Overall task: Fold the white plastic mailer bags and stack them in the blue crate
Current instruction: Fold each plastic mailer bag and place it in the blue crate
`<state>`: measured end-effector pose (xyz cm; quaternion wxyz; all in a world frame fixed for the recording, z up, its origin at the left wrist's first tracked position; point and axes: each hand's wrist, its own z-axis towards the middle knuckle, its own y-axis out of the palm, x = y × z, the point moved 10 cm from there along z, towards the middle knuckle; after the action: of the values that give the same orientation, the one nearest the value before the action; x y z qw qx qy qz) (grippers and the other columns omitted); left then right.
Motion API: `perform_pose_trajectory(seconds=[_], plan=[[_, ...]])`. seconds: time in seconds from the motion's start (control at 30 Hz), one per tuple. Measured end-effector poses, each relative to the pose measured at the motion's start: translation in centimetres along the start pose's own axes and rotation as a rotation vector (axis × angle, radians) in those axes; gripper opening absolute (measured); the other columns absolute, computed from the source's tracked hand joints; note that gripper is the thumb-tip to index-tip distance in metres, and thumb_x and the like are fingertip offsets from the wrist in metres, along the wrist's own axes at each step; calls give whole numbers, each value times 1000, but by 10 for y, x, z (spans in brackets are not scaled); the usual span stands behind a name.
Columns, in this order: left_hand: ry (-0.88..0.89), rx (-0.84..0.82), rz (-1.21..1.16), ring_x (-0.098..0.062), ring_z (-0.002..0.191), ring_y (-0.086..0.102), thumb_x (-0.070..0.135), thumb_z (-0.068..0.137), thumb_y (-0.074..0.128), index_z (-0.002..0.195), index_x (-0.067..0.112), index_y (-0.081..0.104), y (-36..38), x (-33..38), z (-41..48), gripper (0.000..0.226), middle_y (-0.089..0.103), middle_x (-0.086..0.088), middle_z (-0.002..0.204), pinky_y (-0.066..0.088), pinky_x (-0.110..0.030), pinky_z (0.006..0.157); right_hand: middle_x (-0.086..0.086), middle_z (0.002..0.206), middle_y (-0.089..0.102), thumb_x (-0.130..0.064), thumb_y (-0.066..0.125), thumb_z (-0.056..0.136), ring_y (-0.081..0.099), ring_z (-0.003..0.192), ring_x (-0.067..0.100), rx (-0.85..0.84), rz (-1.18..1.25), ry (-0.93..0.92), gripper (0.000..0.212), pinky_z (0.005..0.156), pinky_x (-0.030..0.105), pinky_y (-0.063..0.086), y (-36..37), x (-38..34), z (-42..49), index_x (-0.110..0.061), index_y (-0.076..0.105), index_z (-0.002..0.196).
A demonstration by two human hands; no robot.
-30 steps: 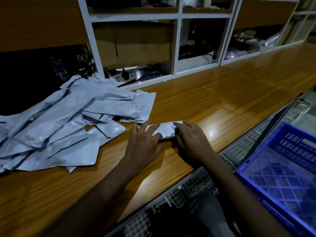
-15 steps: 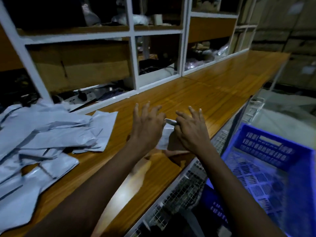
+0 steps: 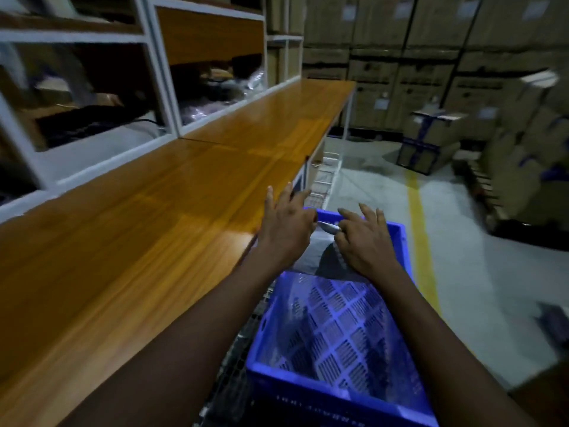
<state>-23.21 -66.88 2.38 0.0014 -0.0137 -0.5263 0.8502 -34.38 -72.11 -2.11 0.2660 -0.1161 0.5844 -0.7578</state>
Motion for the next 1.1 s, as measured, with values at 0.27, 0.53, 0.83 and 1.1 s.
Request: perform_pose_trajectory(seconds=[0.27,0.53,0.83,1.1], plan=[[-12,-154,-96,-33,151,2,34,93,62,102,28,72,140,31,54,15,10,-6,165,1,-60,118,-5,159,34,-45,36,94,17,150,32,-159,-91,137,46,120,51,7,100,96,23,-21,68,117],[-28,-266,-61,-39,147,-22,32,91,63,92,28,70,260,30,51,8,-18,-12,163,-11,-64,115,6,161,28,-38,63,91,11,150,42,-103,-187,216,16,120,59,1,191,139,29,-26,73,94],[-34,-162,-49,-36,142,-31,24,88,64,82,19,69,308,32,87,8,-27,-8,156,-28,-57,106,20,148,47,-20,86,63,35,137,53,193,-333,283,23,113,61,13,216,164,54,-20,63,65],[-18,-121,-11,-42,145,-23,19,88,64,74,20,58,327,41,111,15,-20,-12,161,-8,-64,115,21,158,30,-22,78,66,24,144,50,212,-354,219,23,116,61,9,254,164,52,-18,70,87]])
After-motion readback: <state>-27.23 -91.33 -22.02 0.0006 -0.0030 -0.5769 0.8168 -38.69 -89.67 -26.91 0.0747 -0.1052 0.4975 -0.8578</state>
